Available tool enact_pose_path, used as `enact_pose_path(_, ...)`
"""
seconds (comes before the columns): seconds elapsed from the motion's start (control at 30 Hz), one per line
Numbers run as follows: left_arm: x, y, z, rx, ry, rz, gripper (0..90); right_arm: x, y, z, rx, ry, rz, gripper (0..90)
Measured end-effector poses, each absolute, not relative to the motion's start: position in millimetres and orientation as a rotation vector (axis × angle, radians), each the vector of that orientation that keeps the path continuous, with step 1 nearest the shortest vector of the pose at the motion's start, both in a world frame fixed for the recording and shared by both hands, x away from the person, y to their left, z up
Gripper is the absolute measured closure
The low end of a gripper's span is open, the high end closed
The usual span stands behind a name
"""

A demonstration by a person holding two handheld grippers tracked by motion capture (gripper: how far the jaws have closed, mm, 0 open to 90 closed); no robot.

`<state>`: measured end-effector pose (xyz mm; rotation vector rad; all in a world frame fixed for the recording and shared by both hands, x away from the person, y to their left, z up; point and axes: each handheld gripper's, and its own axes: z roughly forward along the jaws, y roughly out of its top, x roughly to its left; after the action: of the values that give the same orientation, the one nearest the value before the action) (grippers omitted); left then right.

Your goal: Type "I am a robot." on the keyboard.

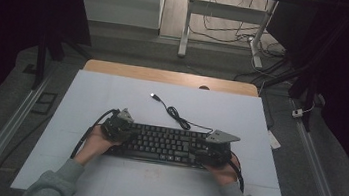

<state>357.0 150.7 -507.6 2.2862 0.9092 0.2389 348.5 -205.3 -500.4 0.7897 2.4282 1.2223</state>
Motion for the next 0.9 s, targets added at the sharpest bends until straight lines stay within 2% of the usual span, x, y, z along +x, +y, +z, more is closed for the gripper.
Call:
enact_pose_path(0.13,352.8,157.5,-496.4,2.228,0.896,0.24,88.8,349.1,-205.5,-500.6,0.789,2.427,1.226,48.3)
enact_pose_path(0.2,350.7,161.1,-491.7,2.2,0.899,0.246,85.9,349.2,-205.2,-500.7,0.79,2.428,1.225,48.3)
enact_pose_path(0.4,345.5,170.7,-482.2,2.154,0.935,0.291,58.2,349.0,-203.7,-500.8,0.784,2.433,1.219,48.3)
enact_pose_path(0.53,344.9,177.7,-479.7,2.131,0.98,0.294,45.3,349.2,-203.2,-501.0,0.779,2.434,1.22,48.3)
enact_pose_path(0.9,344.2,187.5,-478.3,2.098,1.047,0.295,32.7,349.0,-203.0,-501.0,0.78,2.435,1.225,48.3)
